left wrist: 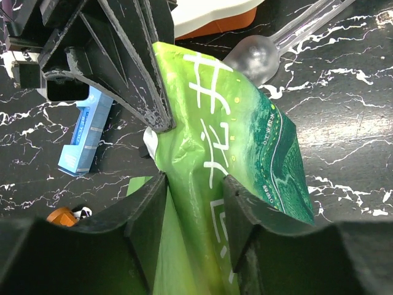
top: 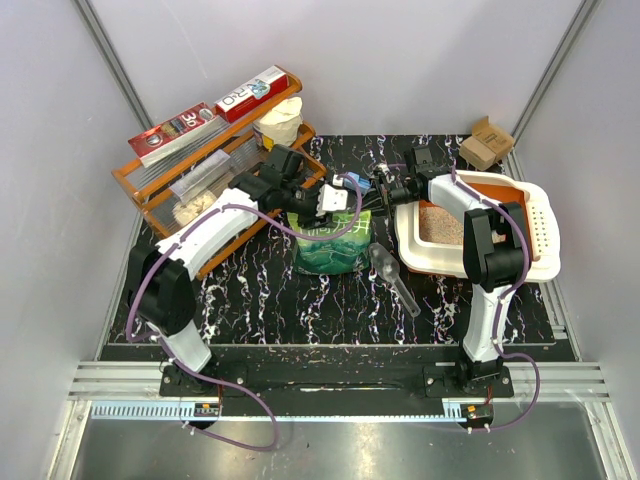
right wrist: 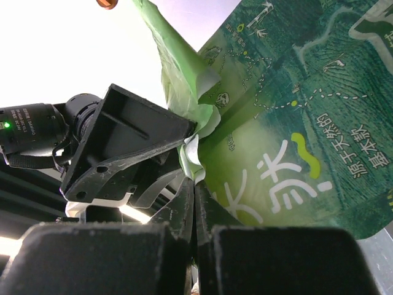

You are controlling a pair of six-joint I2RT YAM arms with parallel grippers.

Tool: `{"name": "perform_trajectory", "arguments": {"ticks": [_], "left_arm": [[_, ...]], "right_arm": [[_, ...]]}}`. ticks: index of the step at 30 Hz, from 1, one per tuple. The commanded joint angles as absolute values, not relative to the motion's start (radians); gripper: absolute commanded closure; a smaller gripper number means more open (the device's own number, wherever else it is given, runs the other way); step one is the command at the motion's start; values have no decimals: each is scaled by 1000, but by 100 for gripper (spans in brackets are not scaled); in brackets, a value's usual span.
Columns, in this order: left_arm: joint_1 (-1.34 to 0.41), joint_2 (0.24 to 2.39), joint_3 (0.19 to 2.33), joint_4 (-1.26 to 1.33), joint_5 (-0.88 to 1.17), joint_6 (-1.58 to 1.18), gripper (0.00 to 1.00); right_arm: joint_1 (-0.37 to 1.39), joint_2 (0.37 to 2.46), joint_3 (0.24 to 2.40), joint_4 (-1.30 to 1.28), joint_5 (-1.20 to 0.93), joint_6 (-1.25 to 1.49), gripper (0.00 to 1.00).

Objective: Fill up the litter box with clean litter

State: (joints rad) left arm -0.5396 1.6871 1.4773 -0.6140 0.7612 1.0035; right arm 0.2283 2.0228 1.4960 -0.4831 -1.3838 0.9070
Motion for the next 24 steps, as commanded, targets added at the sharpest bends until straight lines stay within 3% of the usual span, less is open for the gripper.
{"name": "perform_trajectory", "arguments": {"ticks": [1,5,9,13,14,16,20,23,24], "left_arm": [[-545,1692,1537,-598,746,1034,57],[-543,1692,1516,-555,701,993,69],[-545,1674,1482,-509,660,957,76],[-541,1666,1453,-474,652,870,80],[-537,1667,1448,-474,653,855,80],[-537,1667,1439,-474,664,816,82],[-531,1655,1422,-450,687,747,84],[-520,1649,1416,-426,716,689,85],[-514,1649,1416,-425,725,677,84]], "right_arm": [[227,1986,1532,-472,-1496,957,100],[225,1988,1534,-472,-1496,957,100],[215,1985,1539,-476,-1486,947,99],[196,1977,1591,-502,-1462,862,80],[186,1977,1604,-503,-1460,841,66],[172,1971,1655,-502,-1439,758,54],[129,1939,1733,-506,-1375,583,49],[120,1872,1784,-631,-1241,233,46],[132,1840,1754,-649,-1165,-30,44]]}}
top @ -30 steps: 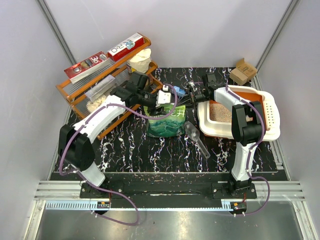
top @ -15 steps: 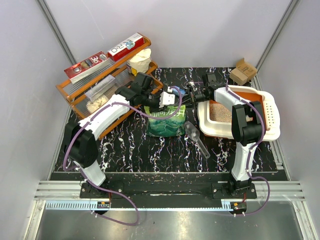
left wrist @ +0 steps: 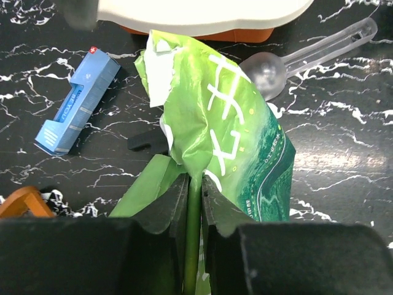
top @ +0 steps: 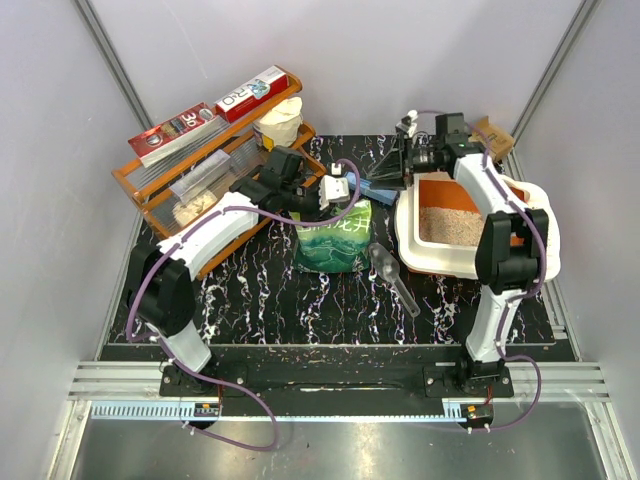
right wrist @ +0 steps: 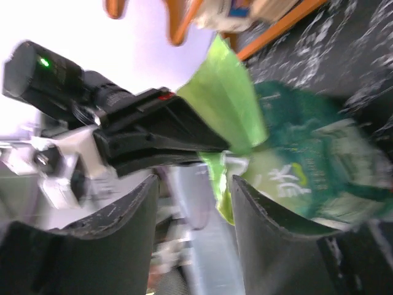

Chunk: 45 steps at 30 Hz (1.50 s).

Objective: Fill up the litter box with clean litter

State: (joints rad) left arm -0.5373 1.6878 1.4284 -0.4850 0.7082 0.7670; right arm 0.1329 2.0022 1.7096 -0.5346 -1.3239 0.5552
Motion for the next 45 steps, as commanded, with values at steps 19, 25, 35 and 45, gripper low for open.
{"name": "perform_trajectory", "arguments": {"ticks": [19,25,35,45], "left_arm": [[-440,1701,1419,-373,928,433,84],[-430,1720,1425,-353,943,384,85],[-411,1732,1433,-314,968,327,87],[-403,1726,1419,-301,973,310,87]], "right_arm": [[391,1522,1233,-236,-864,-997,37],[393,1543,1236,-244,-880,-1026,44],[396,1591,1256,-360,-885,-1051,54],[396,1638,1273,-376,-857,-956,60]]}}
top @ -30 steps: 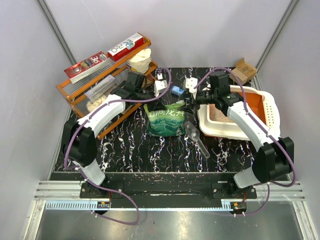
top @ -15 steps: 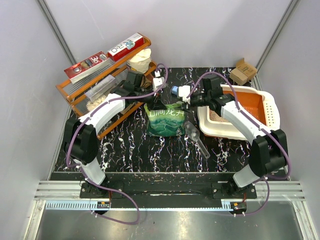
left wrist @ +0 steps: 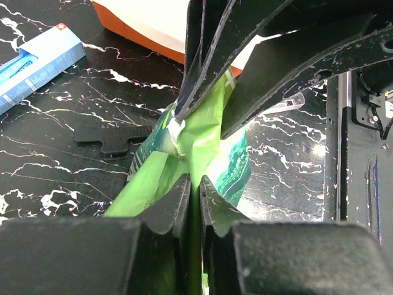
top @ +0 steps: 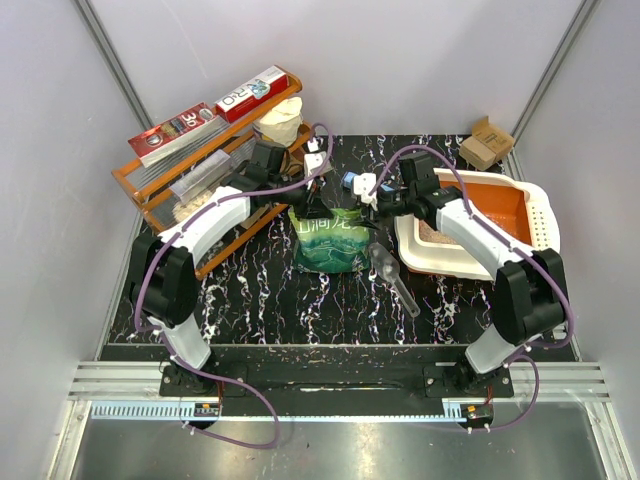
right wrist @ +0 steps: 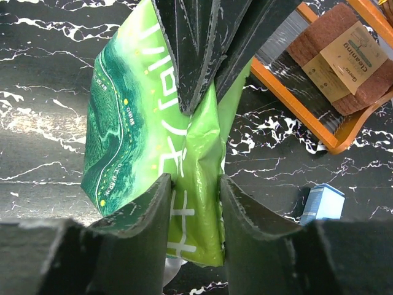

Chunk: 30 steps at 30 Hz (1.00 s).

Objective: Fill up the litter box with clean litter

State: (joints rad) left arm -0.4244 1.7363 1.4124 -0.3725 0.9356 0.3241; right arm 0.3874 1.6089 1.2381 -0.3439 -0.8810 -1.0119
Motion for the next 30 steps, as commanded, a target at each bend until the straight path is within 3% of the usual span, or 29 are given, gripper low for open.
{"name": "perform_trajectory", "arguments": {"ticks": [1,5,12,16,22,30], "left_arm": [[-402,1724,1417,-302,973,310,85],[-374,1710,1396,-313,995,317,78],[-314,1715,1388,-497,1074,471,70],[-302,1717,1388,-587,1072,525,82],[-223,1678,1332,-577,1072,494,100],[-152,1634,1322,-574,1163,396,100]], "right_arm": [[394,1640,1281,-380,-862,-924,62],[396,1652,1290,-388,-873,-855,71],[390,1692,1341,-388,-890,-678,76],[371,1721,1402,-394,-948,-539,100],[305,1782,1447,-382,-1086,-292,100],[282,1793,1433,-230,-1183,-77,100]]}}
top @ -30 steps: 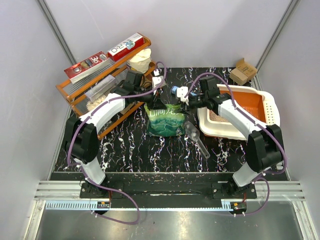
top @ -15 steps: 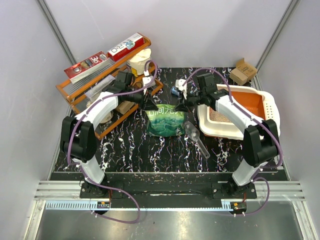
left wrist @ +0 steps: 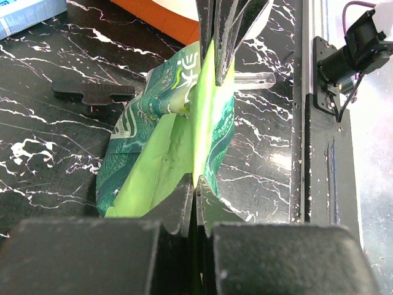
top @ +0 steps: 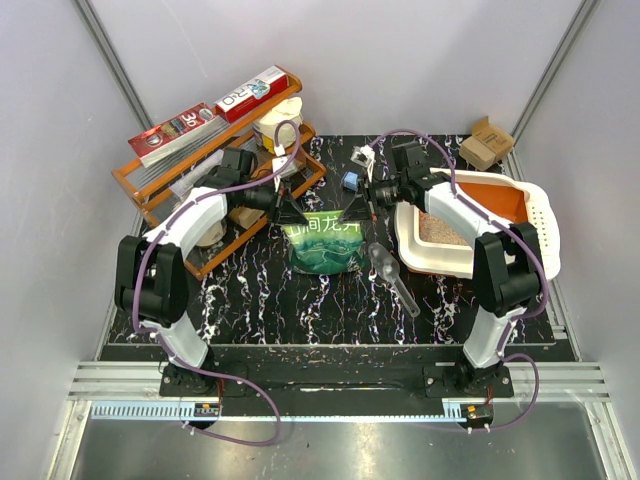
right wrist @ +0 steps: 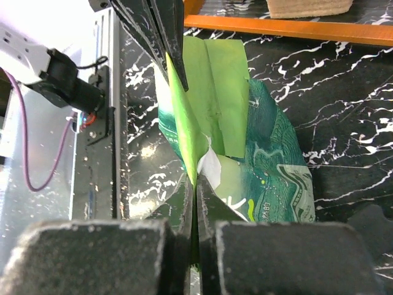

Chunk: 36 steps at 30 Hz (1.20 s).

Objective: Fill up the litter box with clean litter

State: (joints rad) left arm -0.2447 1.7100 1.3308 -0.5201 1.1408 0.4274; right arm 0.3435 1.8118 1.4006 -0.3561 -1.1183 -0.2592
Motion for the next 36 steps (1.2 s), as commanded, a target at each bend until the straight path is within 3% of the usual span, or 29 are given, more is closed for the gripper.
{"name": "perform_trajectory", "arguments": {"ticks": [1,3,8,11,15,17,20,21,23,24,26,31,36], "left_arm": [[-152,1635,1322,-571,1161,394,100],[-153,1640,1324,-565,1155,387,100],[-166,1640,1335,-551,1115,429,68],[-167,1646,1328,-581,1101,486,62],[-164,1655,1321,-664,1085,570,60],[-164,1654,1309,-681,1092,586,62],[-164,1660,1313,-680,1109,577,79],[-164,1663,1319,-680,1109,572,82],[-164,1657,1333,-680,1109,563,88],[-166,1652,1336,-680,1109,563,90],[-164,1646,1342,-677,1114,551,94],[-164,1641,1332,-657,1127,522,98],[-164,1634,1324,-649,1126,511,100]], "right_arm": [[284,1795,1430,-209,-1184,-34,100],[288,1809,1434,-186,-1184,-11,100],[305,1816,1447,-176,-1163,-6,100],[307,1807,1431,-173,-1149,-6,100],[307,1792,1410,-190,-1138,-29,100],[305,1793,1410,-210,-1138,-41,100],[307,1799,1422,-233,-1123,-67,98],[308,1801,1428,-242,-1100,-93,79],[307,1796,1466,-318,-1094,-168,66],[307,1795,1495,-366,-1082,-304,54],[313,1784,1566,-444,-1060,-403,47],[386,1787,1623,-518,-1025,-601,39],[466,1801,1614,-586,-996,-739,36]]}}
